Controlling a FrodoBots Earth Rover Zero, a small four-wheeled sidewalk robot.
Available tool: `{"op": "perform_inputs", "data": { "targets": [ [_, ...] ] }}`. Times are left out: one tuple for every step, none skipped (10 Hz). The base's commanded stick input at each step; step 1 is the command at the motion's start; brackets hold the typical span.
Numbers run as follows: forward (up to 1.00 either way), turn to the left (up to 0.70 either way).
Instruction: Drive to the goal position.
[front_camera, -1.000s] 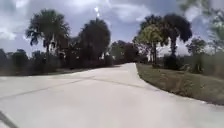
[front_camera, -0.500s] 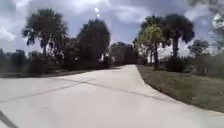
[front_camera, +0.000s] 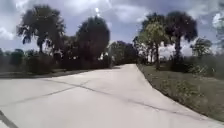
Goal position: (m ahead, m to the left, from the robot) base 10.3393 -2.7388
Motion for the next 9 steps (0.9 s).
{"op": "perform_inputs", "data": {
  "targets": [
    [0.85, -0.3],
    [0.85, -0.1],
    [0.85, 0.0],
    [0.85, 0.0],
    [0.85, 0.0],
    [0.85, 0.0],
    [0.85, 0.0],
    [0.85, 0.0],
    [0.85, 0.0]
  ]
}}
